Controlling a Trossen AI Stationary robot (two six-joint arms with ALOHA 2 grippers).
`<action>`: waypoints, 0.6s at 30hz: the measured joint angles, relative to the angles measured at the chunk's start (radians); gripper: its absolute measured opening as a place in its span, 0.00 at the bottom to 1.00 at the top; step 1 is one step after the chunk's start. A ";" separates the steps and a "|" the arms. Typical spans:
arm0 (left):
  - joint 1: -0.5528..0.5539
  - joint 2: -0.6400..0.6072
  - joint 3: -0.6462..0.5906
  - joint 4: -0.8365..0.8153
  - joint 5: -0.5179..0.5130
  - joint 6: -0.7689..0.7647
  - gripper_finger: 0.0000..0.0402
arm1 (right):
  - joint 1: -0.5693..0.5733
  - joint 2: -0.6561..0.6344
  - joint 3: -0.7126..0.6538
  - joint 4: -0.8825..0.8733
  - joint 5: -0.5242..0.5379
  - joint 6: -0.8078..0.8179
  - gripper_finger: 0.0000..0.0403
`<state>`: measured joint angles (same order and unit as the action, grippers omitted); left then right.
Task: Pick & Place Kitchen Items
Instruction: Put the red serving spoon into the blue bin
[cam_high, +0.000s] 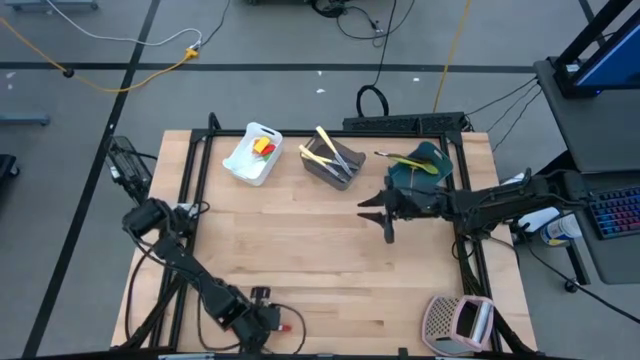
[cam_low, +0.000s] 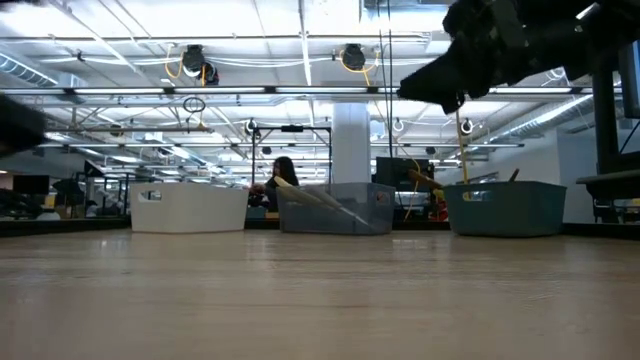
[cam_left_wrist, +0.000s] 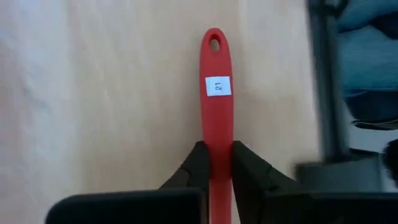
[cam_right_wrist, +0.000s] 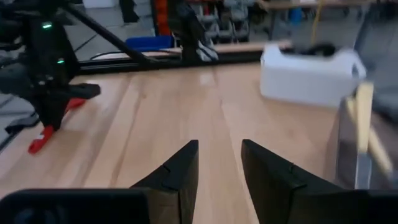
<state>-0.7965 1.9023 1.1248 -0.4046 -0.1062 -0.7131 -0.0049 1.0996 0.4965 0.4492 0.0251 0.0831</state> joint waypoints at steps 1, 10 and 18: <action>0.013 -0.006 -0.003 -0.002 -0.012 0.031 0.08 | 0.005 0.000 0.000 0.015 0.000 -0.037 0.29; 0.198 -0.099 -0.006 0.028 -0.120 0.424 0.07 | 0.060 0.001 0.000 0.050 -0.001 -0.116 0.49; 0.391 -0.122 -0.005 0.370 -0.070 1.012 0.09 | 0.123 0.001 0.000 0.048 -0.001 -0.219 0.56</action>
<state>-0.4051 1.7802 1.1202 -0.0345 -0.1764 0.2987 0.1183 1.1004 0.4965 0.4969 0.0238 -0.1355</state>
